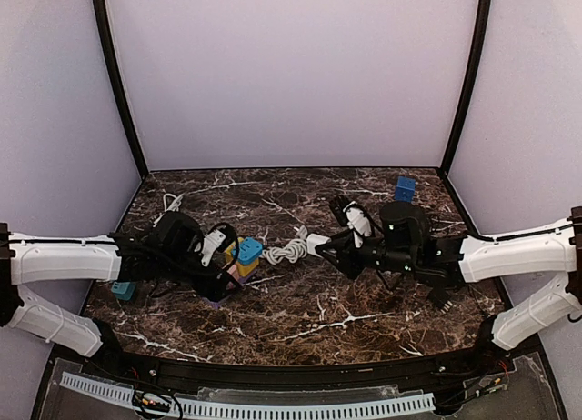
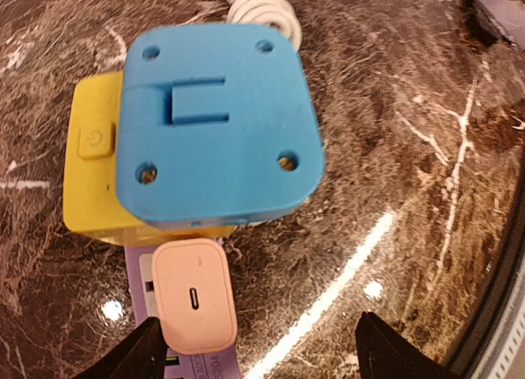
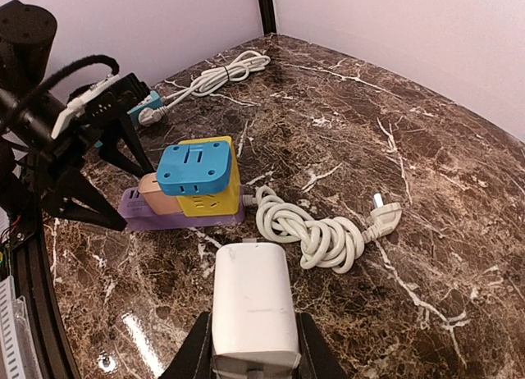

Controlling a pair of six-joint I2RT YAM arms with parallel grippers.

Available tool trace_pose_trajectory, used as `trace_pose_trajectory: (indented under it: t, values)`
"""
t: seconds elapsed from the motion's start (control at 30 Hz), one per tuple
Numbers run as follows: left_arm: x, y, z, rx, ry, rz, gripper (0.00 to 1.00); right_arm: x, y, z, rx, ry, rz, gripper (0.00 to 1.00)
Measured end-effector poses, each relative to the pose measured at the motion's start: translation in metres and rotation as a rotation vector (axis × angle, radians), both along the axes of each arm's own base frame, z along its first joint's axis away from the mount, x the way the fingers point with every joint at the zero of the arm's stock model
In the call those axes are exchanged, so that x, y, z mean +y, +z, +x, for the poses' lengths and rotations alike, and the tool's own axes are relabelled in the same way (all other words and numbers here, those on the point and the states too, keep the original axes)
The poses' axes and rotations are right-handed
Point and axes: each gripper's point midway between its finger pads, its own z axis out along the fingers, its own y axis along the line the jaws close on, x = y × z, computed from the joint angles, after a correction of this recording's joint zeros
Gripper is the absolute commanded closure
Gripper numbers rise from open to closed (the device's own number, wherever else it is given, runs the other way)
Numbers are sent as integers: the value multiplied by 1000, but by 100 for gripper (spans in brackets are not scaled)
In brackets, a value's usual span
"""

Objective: Insert the plug
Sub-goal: Adjust the socket at the center of the board.

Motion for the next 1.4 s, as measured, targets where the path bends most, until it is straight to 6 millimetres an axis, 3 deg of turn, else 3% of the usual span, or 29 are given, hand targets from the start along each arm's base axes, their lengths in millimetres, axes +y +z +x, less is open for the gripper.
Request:
trace_pose_trajectory:
  t: [0.13, 0.23, 0.33, 0.47, 0.7, 0.93, 1.17, 1.4]
  values:
    - [3, 39, 9, 5, -141, -77, 19, 0, 1, 2, -17, 35, -6, 100]
    - [3, 84, 22, -80, -335, -79, 19, 5, 2, -2, -36, 85, -10, 100]
    - [-1, 102, 24, -194, -576, -12, 19, 11, 2, -8, -63, 149, -2, 100]
    - [-2, 84, 28, -232, -843, 79, 17, 16, 3, -15, -95, 228, 22, 100]
    - [-1, 54, 69, -311, -1167, 154, 16, 17, -11, -9, -92, 300, 15, 100]
    - [-10, 43, 91, -345, -1255, 132, 21, 18, -20, 2, -77, 329, 12, 100]
    - [-9, 29, 83, -305, -1286, 100, 29, 28, -31, 4, -79, 367, 8, 100]
    - [-10, 23, 77, -296, -1282, 63, 37, 29, -23, 5, -131, 365, 48, 100]
